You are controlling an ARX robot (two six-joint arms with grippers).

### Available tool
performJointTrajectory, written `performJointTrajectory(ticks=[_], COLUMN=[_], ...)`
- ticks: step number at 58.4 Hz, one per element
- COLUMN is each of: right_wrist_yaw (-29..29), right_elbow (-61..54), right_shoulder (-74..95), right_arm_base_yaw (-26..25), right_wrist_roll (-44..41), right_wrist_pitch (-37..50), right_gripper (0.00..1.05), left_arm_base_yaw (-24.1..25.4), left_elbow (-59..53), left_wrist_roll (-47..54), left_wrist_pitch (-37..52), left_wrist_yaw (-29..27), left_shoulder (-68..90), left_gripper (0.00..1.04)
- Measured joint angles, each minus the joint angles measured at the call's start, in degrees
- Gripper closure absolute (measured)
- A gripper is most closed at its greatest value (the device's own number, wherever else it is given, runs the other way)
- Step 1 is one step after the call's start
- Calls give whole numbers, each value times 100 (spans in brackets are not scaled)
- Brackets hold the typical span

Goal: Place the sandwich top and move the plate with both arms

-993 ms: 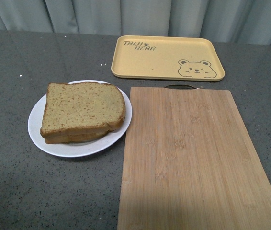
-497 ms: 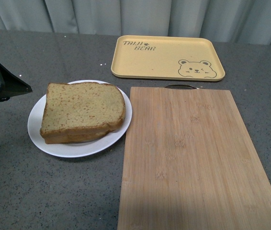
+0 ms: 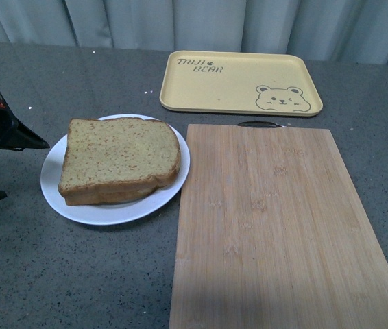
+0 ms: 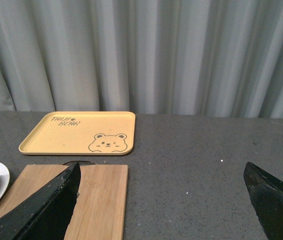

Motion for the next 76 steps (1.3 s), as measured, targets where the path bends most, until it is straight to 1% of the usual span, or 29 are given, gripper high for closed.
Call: performJointTrajectory(ticks=[11, 15, 21, 22, 29, 33, 35, 36, 38, 40, 43, 50, 55, 58, 61, 66, 76], right_wrist_yaw=[0, 0, 0, 0, 0, 0, 0, 0, 0, 0, 0, 0, 0, 0, 0, 0, 0], right_elbow=[0, -2, 0, 0, 0, 0, 0, 0, 0, 0, 0, 0, 0, 0, 0, 0, -2], right_shoulder=[0, 0, 0, 0, 0, 0, 0, 0, 0, 0, 0, 0, 0, 0, 0, 0, 0], right_arm_base_yaw=[0, 0, 0, 0, 0, 0, 0, 0, 0, 0, 0, 0, 0, 0, 0, 0, 0], right_wrist_roll=[0, 0, 0, 0, 0, 0, 0, 0, 0, 0, 0, 0, 0, 0, 0, 0, 0], right_wrist_pitch=[2, 0, 0, 0, 2, 0, 0, 2, 0, 2, 2, 0, 0, 0, 0, 0, 0], right_gripper=[9, 9, 9, 9, 9, 9, 9, 9, 9, 9, 9, 9, 9, 9, 9, 9, 9], left_arm_base_yaw=[-70, -111, -155, -164, -197, -208, -210, -212, -219, -216, -192, -127, -83, -61, -46, -46, -85], left_elbow=[166, 267, 420, 468, 562, 619, 675, 688, 726, 726, 739, 708, 586, 466, 310, 227, 125], left_wrist_roll=[-48, -46, -42, -37, -28, -26, -4, 0, 26, 55, 48, -26, -179, -369, -713, -911, -1655], left_wrist_pitch=[-114, -199, -254, -271, -249, -254, -260, -264, -278, -254, -210, -2, 313, 638, 1174, 1554, 2485], left_wrist_yaw=[101, 92, 61, 61, 155, 205, 275, 282, 352, 514, 756, 1003, 1180, 1318, 1451, 1528, 1703], left_shoulder=[238, 345, 557, 643, 894, 964, 1010, 1019, 1034, 1034, 1021, 957, 931, 905, 848, 804, 796], left_gripper=[7, 13, 29, 35, 59, 68, 77, 79, 86, 92, 100, 101, 101, 101, 101, 101, 101])
